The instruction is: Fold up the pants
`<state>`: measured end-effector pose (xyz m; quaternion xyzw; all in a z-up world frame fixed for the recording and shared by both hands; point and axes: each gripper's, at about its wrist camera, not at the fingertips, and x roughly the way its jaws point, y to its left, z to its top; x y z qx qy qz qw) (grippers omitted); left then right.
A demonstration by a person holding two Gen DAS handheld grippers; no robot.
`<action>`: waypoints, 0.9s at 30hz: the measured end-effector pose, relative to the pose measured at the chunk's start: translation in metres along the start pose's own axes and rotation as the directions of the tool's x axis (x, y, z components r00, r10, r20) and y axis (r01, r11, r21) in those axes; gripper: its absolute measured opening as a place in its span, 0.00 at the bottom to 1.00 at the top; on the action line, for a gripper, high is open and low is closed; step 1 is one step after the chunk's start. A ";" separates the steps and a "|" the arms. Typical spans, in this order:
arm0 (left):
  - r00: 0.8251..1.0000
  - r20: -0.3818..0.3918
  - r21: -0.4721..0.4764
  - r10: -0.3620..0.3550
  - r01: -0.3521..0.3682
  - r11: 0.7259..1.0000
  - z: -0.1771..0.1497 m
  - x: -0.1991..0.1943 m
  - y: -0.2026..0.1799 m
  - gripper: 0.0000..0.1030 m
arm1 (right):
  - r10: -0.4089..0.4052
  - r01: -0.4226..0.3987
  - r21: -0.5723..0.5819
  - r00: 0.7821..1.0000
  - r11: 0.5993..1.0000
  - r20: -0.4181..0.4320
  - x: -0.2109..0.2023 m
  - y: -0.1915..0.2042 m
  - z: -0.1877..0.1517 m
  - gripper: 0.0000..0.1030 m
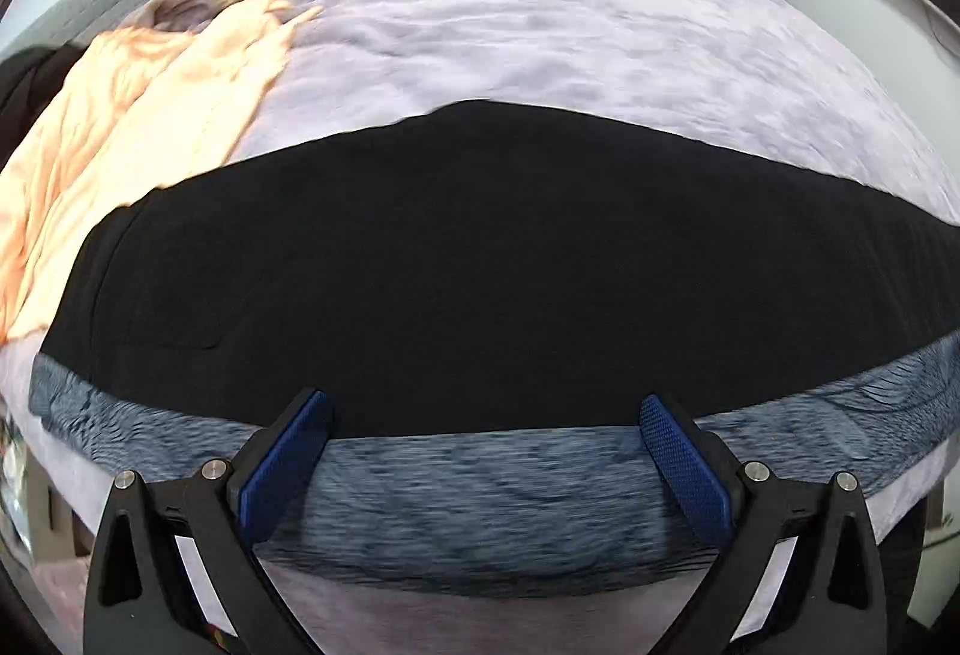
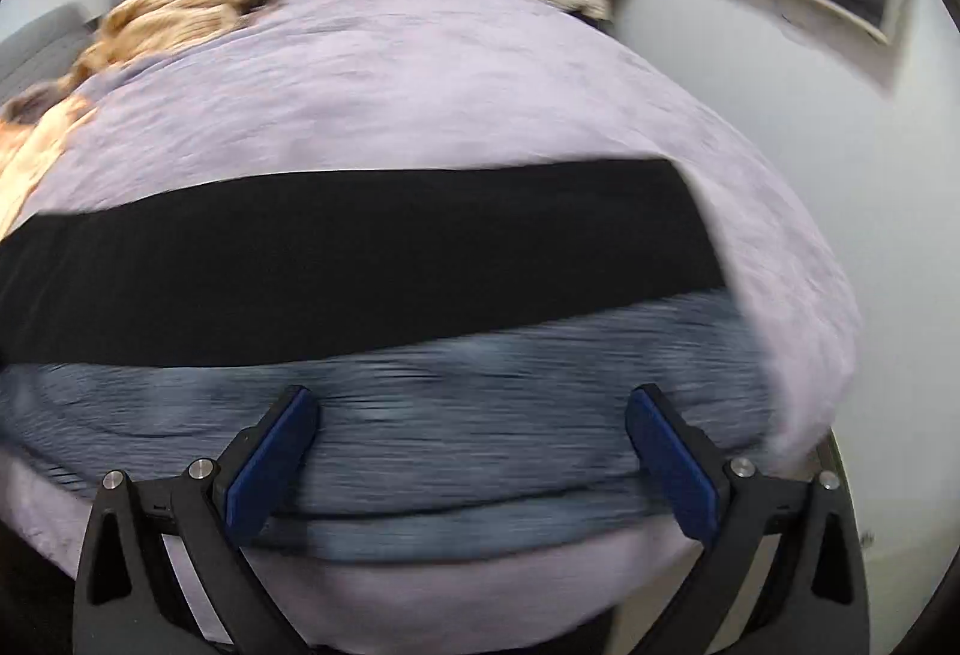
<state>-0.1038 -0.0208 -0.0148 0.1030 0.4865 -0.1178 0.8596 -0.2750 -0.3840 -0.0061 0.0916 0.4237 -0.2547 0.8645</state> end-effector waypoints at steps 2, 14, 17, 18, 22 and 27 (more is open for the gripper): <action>1.000 0.010 -0.011 0.024 -0.023 1.000 -0.001 -0.003 0.011 1.00 | 0.105 -0.103 0.086 0.994 0.991 -0.018 0.001 -0.030 0.002 0.99; 0.987 -0.040 -0.163 0.158 -0.162 0.973 0.022 0.007 0.088 1.00 | 0.188 -0.184 -0.155 0.982 0.971 0.011 -0.025 0.114 0.012 1.00; 0.992 -0.050 -0.204 0.117 -0.125 0.971 0.013 0.014 0.110 1.00 | 0.238 -0.235 -0.253 0.971 0.938 -0.019 -0.015 0.164 0.010 1.00; 0.992 -0.045 -0.220 0.114 -0.122 0.968 0.009 0.012 0.119 1.00 | 0.231 -0.228 -0.282 0.973 0.932 -0.023 -0.011 0.172 0.009 1.00; 0.988 -0.036 -0.310 0.148 -0.152 0.939 -0.006 0.004 0.159 1.00 | 0.252 -0.255 -0.258 0.967 0.932 -0.044 -0.001 0.167 0.007 1.00; 0.978 -0.040 -0.398 0.206 -0.204 0.894 0.006 -0.003 0.189 1.00 | 0.203 -0.210 -0.230 0.978 0.950 -0.053 -0.007 0.152 0.021 1.00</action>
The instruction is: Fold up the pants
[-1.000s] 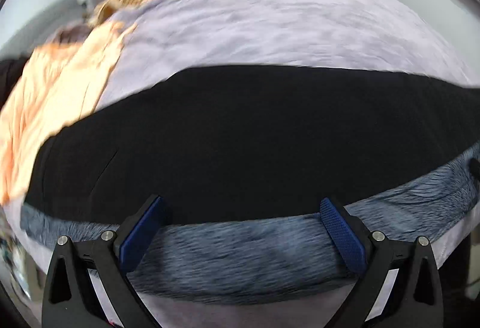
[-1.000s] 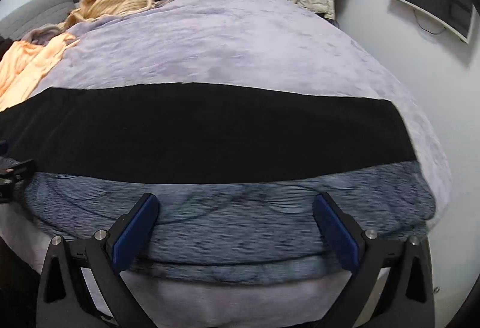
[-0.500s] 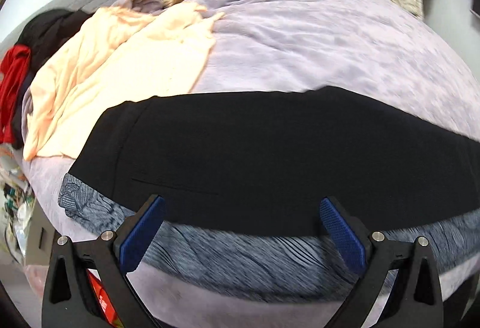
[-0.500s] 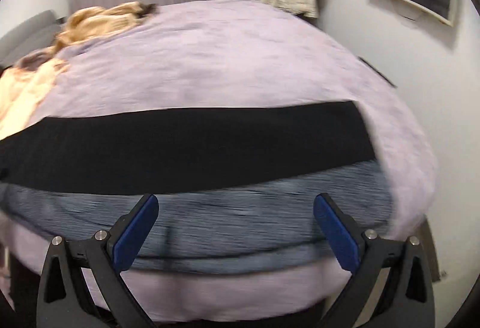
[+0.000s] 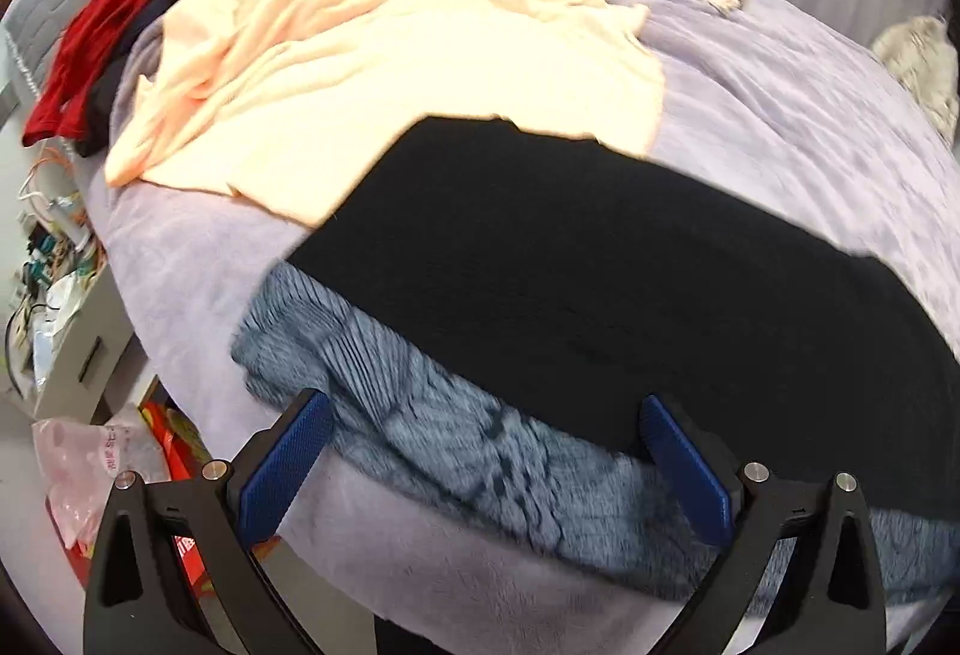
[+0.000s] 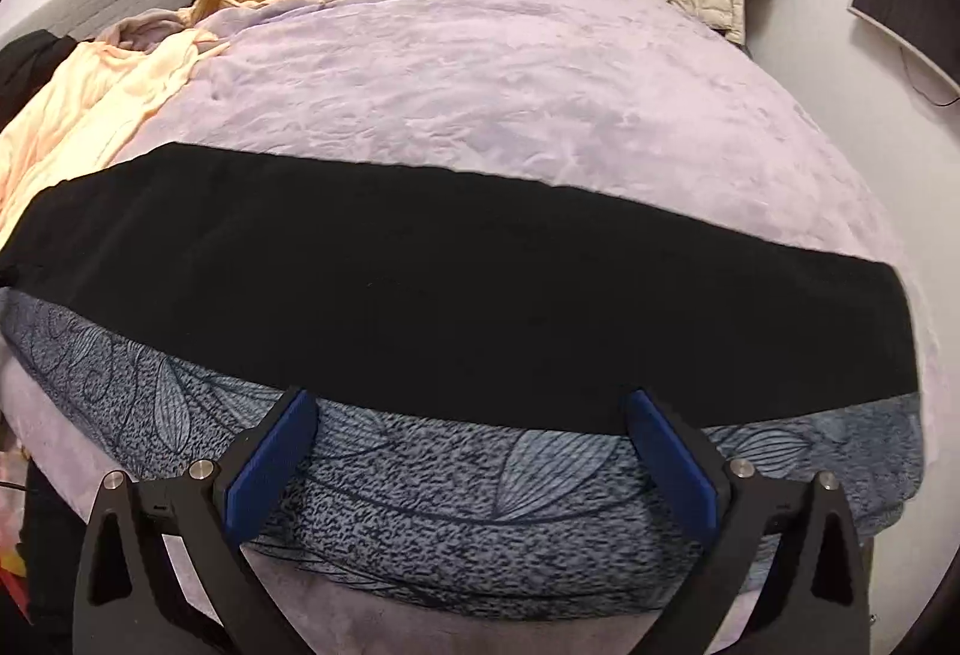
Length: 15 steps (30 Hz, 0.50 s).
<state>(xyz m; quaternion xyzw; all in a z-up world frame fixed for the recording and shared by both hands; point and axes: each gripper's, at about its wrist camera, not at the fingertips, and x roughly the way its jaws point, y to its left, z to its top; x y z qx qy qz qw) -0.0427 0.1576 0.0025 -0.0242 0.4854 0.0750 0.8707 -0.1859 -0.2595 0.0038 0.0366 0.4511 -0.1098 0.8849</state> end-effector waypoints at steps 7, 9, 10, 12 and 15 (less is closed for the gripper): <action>0.983 0.008 0.174 -0.185 0.181 0.968 0.052 0.007 -0.128 1.00 | 0.018 -0.028 0.126 0.997 0.992 0.080 0.019 0.056 0.047 1.00; 0.987 -0.010 0.263 -0.163 0.160 0.951 0.062 0.019 -0.176 1.00 | -0.005 -0.009 0.151 0.996 0.988 0.092 0.037 0.086 0.071 1.00; 0.986 -0.031 0.295 -0.162 0.163 0.941 0.064 0.026 -0.194 1.00 | -0.008 -0.002 0.142 0.997 0.990 0.071 0.048 0.100 0.080 1.00; 0.990 -0.051 0.364 -0.132 0.142 0.921 0.059 0.040 -0.220 1.00 | -0.018 0.018 0.081 1.000 0.997 0.001 0.073 0.126 0.097 1.00; 0.992 -0.068 0.379 -0.101 0.120 0.917 0.046 0.054 -0.223 1.00 | -0.084 0.085 0.000 0.993 0.996 -0.079 0.097 0.140 0.101 1.00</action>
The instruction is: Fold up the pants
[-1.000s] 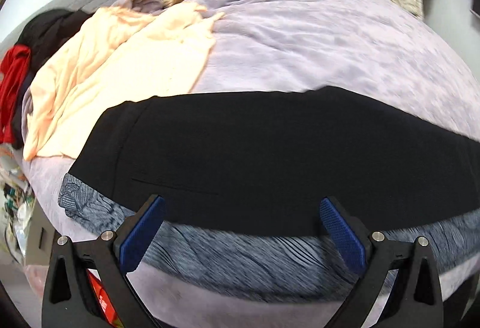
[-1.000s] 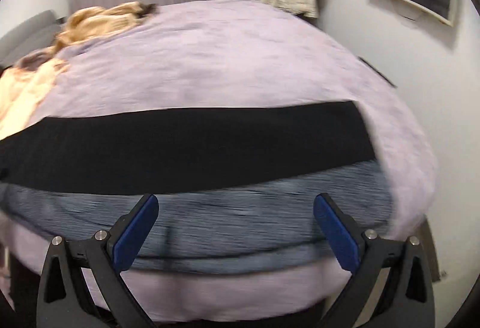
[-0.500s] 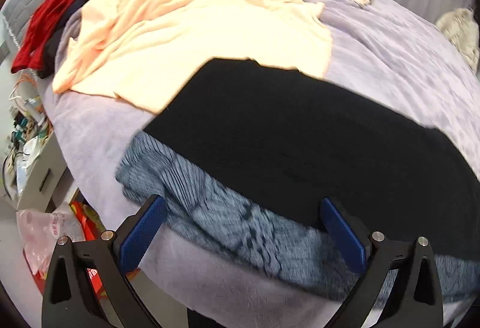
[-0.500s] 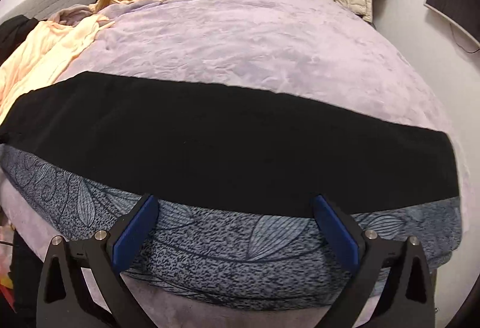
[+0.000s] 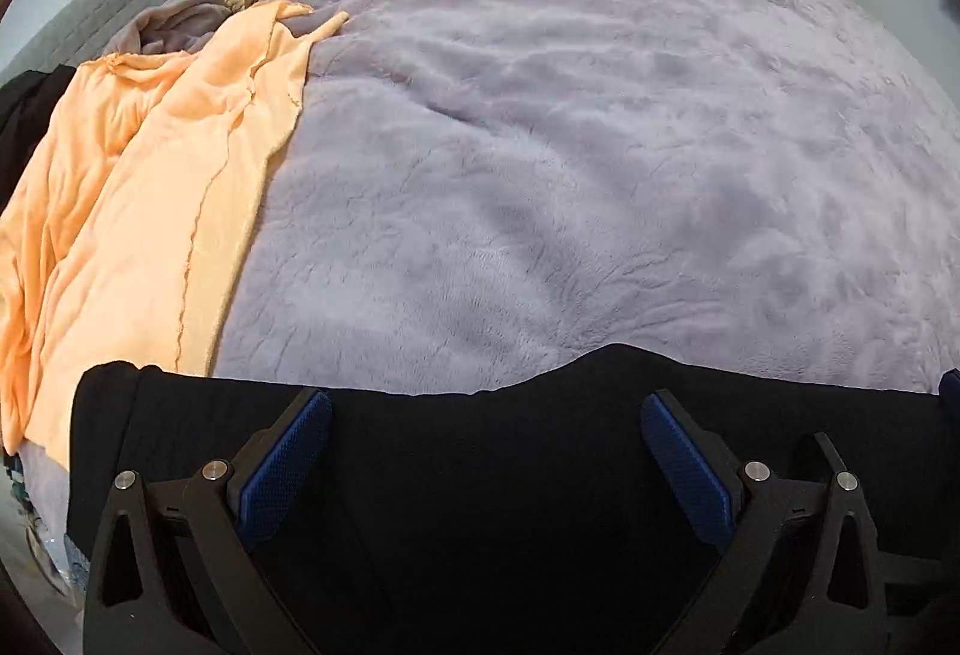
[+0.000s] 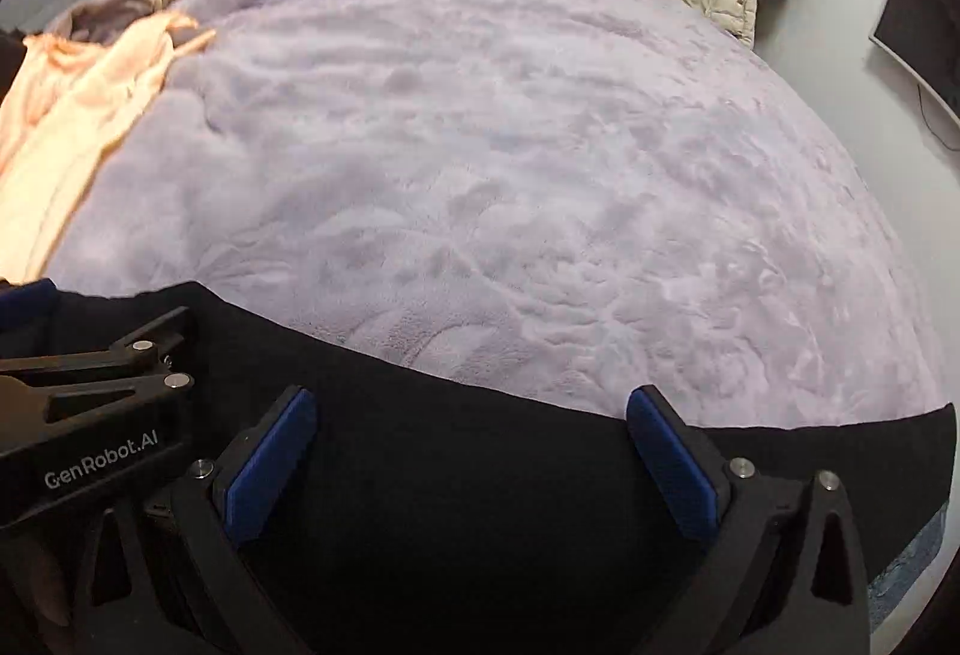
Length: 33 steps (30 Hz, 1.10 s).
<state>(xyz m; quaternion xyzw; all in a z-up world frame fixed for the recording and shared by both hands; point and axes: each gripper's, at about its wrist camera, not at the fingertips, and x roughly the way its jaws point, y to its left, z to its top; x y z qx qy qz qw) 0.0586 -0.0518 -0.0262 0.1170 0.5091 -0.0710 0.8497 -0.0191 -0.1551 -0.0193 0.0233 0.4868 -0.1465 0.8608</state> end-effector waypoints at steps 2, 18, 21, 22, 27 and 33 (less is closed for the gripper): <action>1.000 0.011 -0.040 0.012 -0.011 0.999 -0.001 -0.005 0.017 1.00 | 0.016 -0.016 0.042 1.000 0.999 0.000 -0.001 -0.013 -0.003 1.00; 0.982 0.132 -0.275 0.136 -0.095 0.957 -0.077 -0.082 0.187 1.00 | -0.166 0.171 0.240 0.985 0.956 -0.041 -0.043 -0.163 -0.072 1.00; 0.974 0.077 -0.303 0.214 -0.182 0.936 -0.096 -0.074 0.202 1.00 | -0.070 0.063 0.183 0.997 0.981 0.032 -0.061 -0.133 -0.071 1.00; 0.982 0.061 -0.302 0.180 -0.154 0.941 -0.104 -0.069 0.204 1.00 | -0.022 0.015 0.146 0.999 0.989 0.049 -0.064 -0.116 -0.069 1.00; 0.986 0.035 -0.302 0.164 -0.146 0.942 -0.140 -0.057 0.205 1.00 | 0.212 -0.202 -0.166 0.976 0.965 0.048 -0.071 0.009 -0.071 1.00; 0.998 0.014 -0.411 0.068 -0.056 0.910 -0.166 -0.062 0.243 1.00 | 0.255 -0.242 -0.298 0.967 0.923 0.004 -0.059 0.042 -0.096 1.00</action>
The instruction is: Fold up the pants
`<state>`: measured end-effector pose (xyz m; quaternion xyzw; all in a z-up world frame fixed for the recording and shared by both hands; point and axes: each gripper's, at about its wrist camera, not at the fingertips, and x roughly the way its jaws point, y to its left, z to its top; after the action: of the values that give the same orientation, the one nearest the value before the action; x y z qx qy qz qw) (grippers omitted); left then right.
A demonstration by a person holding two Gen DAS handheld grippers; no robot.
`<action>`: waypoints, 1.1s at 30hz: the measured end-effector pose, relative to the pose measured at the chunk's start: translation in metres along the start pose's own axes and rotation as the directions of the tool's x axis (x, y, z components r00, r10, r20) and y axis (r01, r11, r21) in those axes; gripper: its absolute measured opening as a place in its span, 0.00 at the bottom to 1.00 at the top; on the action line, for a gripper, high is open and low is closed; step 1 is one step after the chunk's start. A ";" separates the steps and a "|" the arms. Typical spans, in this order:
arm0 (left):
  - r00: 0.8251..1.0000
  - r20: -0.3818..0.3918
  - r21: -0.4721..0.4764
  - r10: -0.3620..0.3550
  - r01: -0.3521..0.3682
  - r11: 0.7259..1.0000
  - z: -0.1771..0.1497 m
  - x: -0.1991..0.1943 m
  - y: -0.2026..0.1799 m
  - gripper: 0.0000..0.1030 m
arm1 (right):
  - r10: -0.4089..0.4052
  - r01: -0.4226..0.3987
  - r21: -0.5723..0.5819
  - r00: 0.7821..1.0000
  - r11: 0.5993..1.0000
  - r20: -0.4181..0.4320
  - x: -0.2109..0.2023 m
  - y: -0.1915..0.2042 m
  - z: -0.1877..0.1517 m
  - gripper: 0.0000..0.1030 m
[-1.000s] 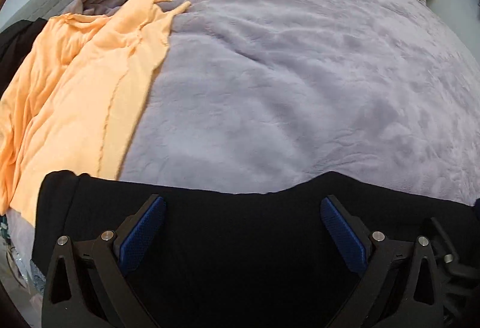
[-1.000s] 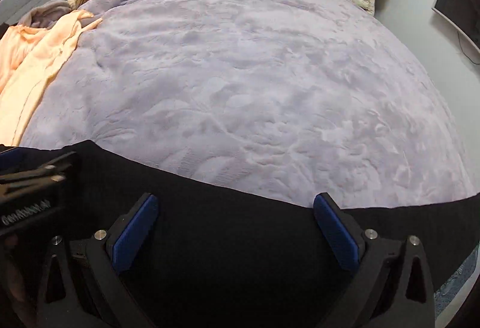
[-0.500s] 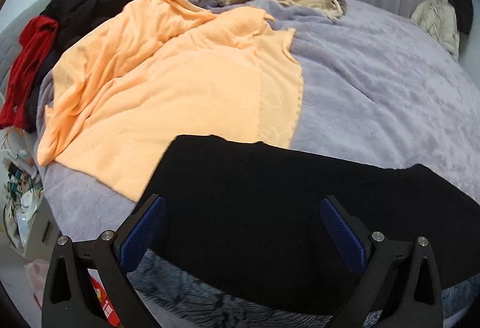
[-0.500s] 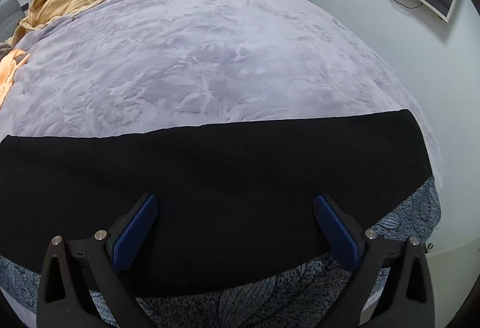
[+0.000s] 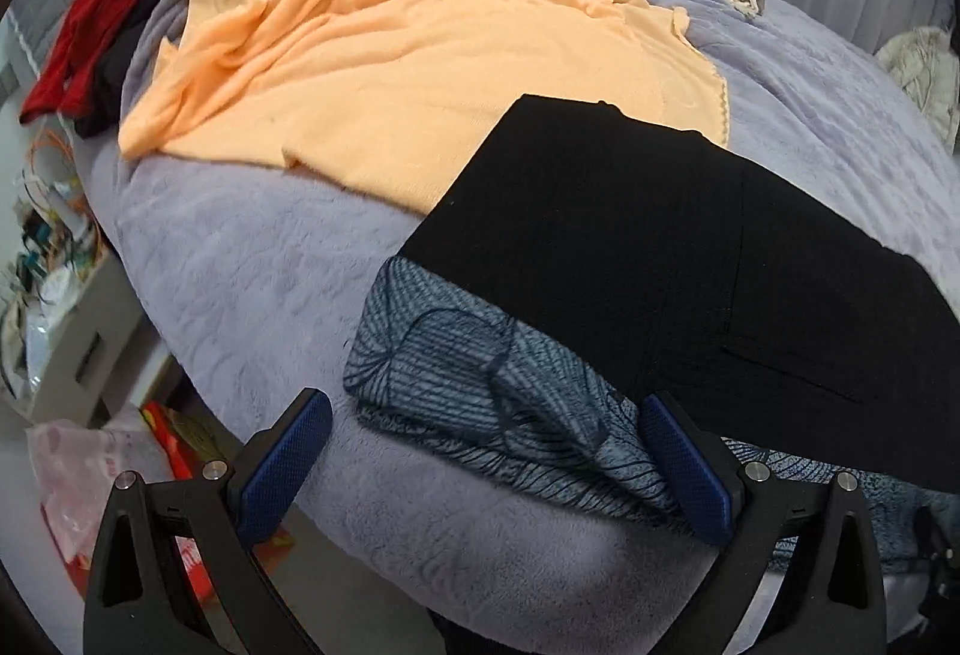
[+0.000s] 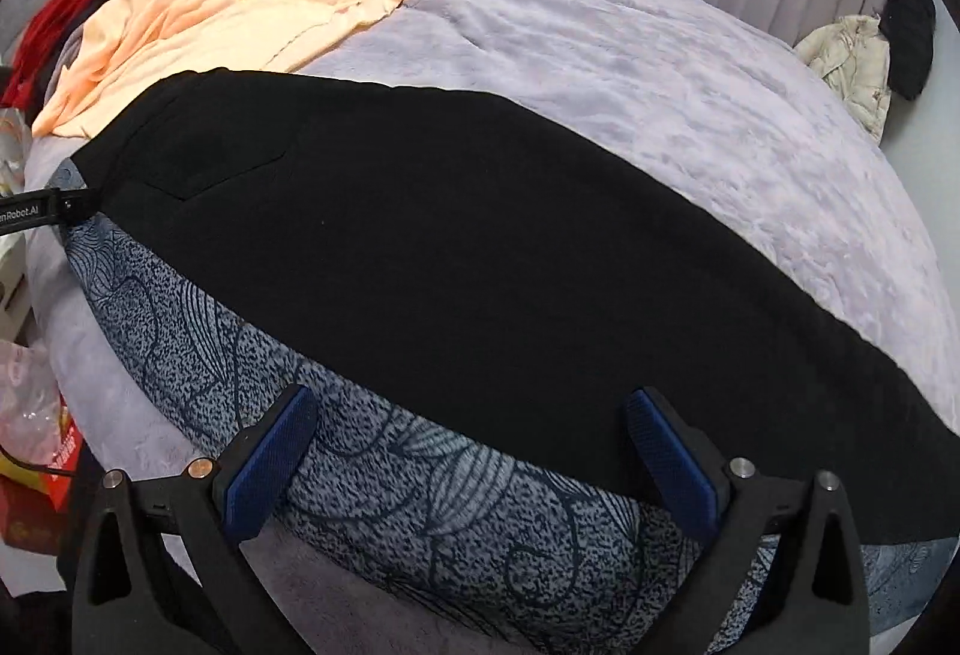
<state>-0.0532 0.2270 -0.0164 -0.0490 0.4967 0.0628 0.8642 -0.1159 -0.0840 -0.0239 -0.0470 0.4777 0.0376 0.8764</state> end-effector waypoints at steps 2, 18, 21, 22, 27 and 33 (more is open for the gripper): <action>0.998 0.010 -0.039 0.058 -0.057 0.998 -0.001 -0.003 0.014 1.00 | -0.004 0.004 0.026 1.000 1.000 -0.006 -0.003 -0.016 -0.010 1.00; 0.999 -0.030 -0.211 0.033 -0.038 0.977 0.008 0.004 0.064 1.00 | -0.042 0.043 0.048 0.999 0.998 -0.015 -0.013 -0.026 -0.022 1.00; 0.995 0.018 -0.228 0.100 -0.093 0.969 0.018 -0.015 0.069 1.00 | -0.044 0.045 0.064 0.999 0.997 -0.013 -0.017 -0.029 -0.021 1.00; 0.997 0.039 -0.227 0.072 -0.061 0.972 0.024 -0.020 0.066 1.00 | -0.042 0.043 0.073 0.999 0.996 -0.009 -0.020 -0.031 -0.020 1.00; 0.997 0.078 -0.068 -0.029 0.035 0.997 0.076 -0.013 -0.006 1.00 | -0.020 0.017 0.107 0.999 0.994 0.031 -0.014 -0.026 0.017 1.00; 0.998 0.012 0.084 -0.060 0.059 0.995 0.129 0.035 -0.108 1.00 | 0.061 -0.070 0.191 0.997 0.979 0.055 0.012 -0.004 0.078 1.00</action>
<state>0.0912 0.1417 0.0198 -0.0272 0.4910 0.0166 0.8706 -0.0437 -0.0786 0.0086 0.0548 0.4589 0.0210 0.8866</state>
